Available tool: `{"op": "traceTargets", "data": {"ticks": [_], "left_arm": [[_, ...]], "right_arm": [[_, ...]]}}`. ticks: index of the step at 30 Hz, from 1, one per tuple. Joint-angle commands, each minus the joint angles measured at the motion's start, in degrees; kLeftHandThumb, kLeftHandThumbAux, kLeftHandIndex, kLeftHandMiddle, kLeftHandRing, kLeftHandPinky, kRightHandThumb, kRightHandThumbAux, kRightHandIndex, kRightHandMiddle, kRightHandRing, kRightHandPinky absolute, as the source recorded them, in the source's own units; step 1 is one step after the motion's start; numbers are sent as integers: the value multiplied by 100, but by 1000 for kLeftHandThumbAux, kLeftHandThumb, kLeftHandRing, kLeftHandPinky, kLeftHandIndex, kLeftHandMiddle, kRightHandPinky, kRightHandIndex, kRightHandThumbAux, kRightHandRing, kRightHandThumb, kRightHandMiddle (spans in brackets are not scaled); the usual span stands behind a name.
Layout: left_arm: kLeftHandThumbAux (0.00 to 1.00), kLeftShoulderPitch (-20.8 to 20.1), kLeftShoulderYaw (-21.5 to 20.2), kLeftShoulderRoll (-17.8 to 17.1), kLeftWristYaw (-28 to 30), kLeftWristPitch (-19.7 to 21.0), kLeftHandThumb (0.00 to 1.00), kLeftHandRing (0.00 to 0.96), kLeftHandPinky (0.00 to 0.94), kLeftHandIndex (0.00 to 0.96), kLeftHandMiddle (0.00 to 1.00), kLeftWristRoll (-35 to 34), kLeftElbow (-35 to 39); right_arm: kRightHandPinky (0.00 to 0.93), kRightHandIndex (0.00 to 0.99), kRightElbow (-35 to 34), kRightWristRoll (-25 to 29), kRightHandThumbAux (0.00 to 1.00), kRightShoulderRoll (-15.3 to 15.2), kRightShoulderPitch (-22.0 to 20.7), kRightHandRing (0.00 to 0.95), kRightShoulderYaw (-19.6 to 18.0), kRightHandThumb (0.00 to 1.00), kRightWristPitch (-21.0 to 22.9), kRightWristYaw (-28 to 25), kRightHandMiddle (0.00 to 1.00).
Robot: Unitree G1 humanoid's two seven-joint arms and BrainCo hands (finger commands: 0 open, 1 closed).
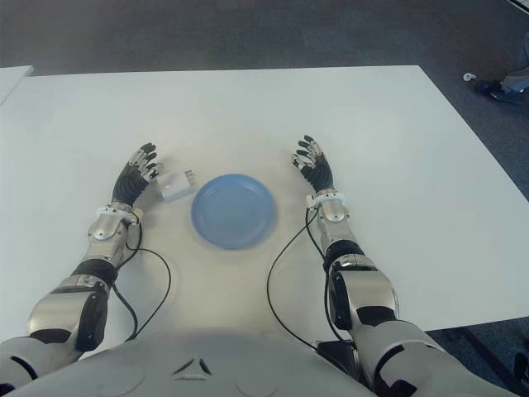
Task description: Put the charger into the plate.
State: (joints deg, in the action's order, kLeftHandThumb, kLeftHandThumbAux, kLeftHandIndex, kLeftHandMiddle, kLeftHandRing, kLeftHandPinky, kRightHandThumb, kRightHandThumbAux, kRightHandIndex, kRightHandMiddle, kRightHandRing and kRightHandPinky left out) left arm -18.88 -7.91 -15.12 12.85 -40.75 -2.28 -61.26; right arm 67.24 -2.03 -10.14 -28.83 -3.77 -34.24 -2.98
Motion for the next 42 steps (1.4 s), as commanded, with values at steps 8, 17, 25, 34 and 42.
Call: {"op": "traceTargets", "data": {"ticks": [8, 17, 25, 34, 42], "left_arm": [[569, -37, -64, -18, 52, 359, 162, 0, 30, 0, 0, -54, -164], [582, -106, -162, -220, -154, 1570, 133, 24, 80, 0, 16, -208, 819], [602, 126, -121, -218, -503, 2802, 132, 55, 100, 0, 43, -98, 2147], [598, 297, -137, -234, -658, 3312, 96, 39, 38, 0, 33, -2, 2957], [536, 609, 97, -405, -820, 3274, 82, 2, 1, 0, 2, 550, 3681]], "right_arm": [[205, 35, 393, -123, 692, 146, 325, 184, 101, 82, 512, 8, 163], [202, 34, 492, -98, 689, 176, 203, 181, 72, 79, 606, 80, 160], [202, 30, 535, -67, 687, 180, 137, 176, 29, 86, 649, 97, 155], [195, 28, 535, -112, 675, 162, 123, 173, 60, 96, 660, 148, 153], [196, 28, 518, -94, 672, 163, 145, 169, 53, 102, 636, 122, 149]]}}
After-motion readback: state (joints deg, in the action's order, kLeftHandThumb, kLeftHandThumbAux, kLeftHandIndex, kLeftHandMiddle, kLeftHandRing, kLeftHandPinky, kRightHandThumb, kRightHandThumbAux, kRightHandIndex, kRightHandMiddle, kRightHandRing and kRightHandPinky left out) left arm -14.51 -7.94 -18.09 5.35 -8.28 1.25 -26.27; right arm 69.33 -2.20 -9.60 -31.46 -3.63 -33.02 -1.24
